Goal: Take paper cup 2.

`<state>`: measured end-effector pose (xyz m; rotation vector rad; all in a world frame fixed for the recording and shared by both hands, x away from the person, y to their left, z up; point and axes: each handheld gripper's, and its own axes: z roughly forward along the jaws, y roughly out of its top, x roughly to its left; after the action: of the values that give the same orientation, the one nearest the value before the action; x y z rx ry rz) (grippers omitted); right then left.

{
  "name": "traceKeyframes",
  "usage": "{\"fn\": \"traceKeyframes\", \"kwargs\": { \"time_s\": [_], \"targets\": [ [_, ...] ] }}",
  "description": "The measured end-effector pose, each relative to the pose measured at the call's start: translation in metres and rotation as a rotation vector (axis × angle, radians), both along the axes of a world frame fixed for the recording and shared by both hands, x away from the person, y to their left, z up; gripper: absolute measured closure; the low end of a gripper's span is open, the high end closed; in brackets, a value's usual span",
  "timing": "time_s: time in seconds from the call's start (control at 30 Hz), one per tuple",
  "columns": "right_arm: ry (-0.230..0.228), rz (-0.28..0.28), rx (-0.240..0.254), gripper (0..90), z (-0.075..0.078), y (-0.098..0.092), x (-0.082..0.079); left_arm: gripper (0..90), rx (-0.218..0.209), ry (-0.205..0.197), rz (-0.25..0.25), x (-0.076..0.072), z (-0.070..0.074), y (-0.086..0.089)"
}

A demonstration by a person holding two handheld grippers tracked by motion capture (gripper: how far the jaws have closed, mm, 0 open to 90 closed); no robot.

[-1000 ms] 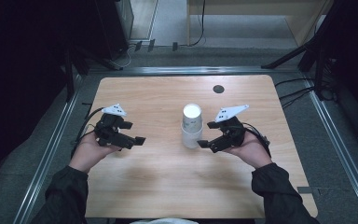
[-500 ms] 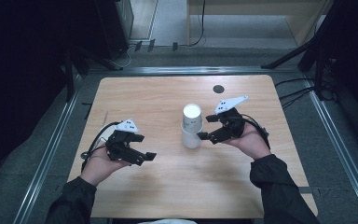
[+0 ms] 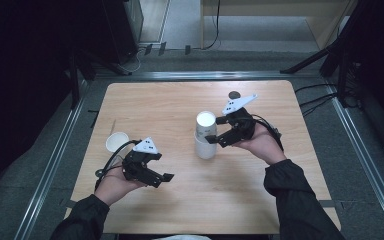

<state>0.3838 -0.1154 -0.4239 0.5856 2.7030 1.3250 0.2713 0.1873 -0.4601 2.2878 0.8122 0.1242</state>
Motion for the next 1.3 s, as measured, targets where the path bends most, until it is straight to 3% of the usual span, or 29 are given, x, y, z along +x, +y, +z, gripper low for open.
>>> {"fn": "traceKeyframes", "kwargs": {
  "time_s": [0.43, 0.67, 0.93, 1.3],
  "targets": [
    [0.031, 0.024, -0.058, 22.6, 0.005, 0.023, 0.017, 13.7, -0.005, 0.007, 0.014, 0.001, -0.005, 0.005],
    [-0.002, 0.010, -0.105, 27.6, 0.005, 0.032, 0.016, 13.7, 0.014, 0.015, 0.012, 0.001, -0.009, 0.006],
    [-0.025, 0.001, -0.115, 29.1, 0.006, 0.033, 0.013, 13.7, 0.037, 0.014, -0.006, 0.000, -0.013, 0.002],
    [-0.019, -0.005, -0.101, 29.7, 0.013, 0.029, 0.011, 13.7, 0.047, 0.021, -0.020, 0.000, -0.015, 0.001]
  ]
}}
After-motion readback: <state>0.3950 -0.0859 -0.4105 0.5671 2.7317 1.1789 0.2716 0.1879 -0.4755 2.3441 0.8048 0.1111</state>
